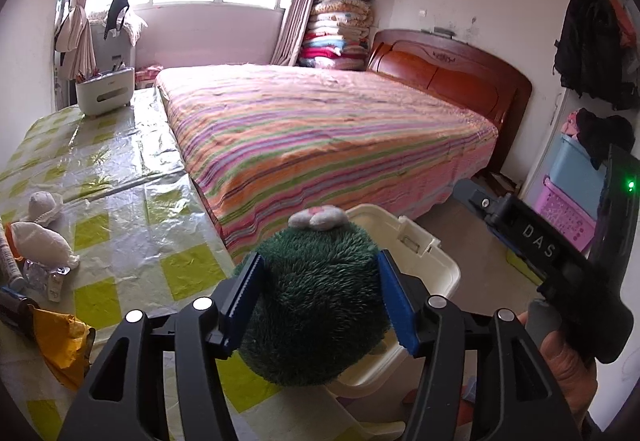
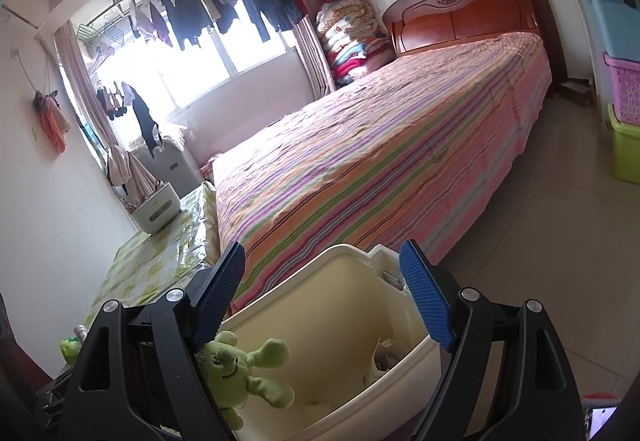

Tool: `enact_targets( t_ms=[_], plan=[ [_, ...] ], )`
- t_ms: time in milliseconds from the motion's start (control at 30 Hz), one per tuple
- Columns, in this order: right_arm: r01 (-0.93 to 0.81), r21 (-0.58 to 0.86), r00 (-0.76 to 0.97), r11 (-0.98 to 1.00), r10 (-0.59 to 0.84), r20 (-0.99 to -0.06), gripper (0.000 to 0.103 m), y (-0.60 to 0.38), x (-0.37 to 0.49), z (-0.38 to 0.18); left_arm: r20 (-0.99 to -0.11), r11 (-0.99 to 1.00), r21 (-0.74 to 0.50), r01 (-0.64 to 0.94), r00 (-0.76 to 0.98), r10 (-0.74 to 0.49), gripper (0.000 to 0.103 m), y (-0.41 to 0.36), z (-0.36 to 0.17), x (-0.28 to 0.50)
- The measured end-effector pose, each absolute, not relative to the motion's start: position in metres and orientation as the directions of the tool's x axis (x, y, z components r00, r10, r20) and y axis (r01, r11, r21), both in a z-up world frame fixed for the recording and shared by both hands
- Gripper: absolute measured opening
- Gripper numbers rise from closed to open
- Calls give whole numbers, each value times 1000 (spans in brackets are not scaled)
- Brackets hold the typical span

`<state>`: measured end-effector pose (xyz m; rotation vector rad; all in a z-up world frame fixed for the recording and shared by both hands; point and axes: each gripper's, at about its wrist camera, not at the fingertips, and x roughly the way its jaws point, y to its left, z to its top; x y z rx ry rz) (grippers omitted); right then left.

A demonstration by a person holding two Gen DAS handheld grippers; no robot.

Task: Collect trash
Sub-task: 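Carry both items to the cream bin and release them inside with both grippers, then return both grippers to the table and grasp the yellow wrapper with the right gripper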

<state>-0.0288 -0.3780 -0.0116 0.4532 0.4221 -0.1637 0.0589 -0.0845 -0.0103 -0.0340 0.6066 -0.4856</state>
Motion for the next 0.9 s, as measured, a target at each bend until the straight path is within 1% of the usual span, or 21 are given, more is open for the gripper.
enact_targets(
  t_ms=[33,200,400,533,600,667,733,800,900],
  plan=[
    [244,386,901,890,-61,-429,78,-377,-29,-12,-531,892,-163,421,725,-439,64,-84,-9,57],
    [239,381,904,893,-62,-422,79,-374,-30,-9,-506,907,-108,407,763,-402,73,-83,-4,50],
    [204,379,921,902,-46,-387,79,-361,-34,-2,-496,924,-117,365,784,-373,73,-59,7,48],
    [133,337,945,932,-17,-326,86,-335,-38,9,-501,953,-94,289,813,-297,73,-35,11,50],
    [79,285,956,955,9,-294,89,-312,-39,15,-505,962,-95,255,820,-268,73,-20,14,50],
    [15,231,962,973,48,-267,95,-287,-39,20,-511,970,-99,221,826,-240,73,-2,17,50],
    [-63,187,961,980,111,-255,96,-259,-37,23,-516,976,-97,195,829,-216,73,12,18,50],
    [-140,183,945,973,186,-268,96,-236,-33,23,-523,981,-87,171,830,-191,73,27,19,48],
    [-274,215,894,938,330,-303,96,-204,-24,19,-528,993,-60,103,841,-119,73,51,21,45]
  ],
)
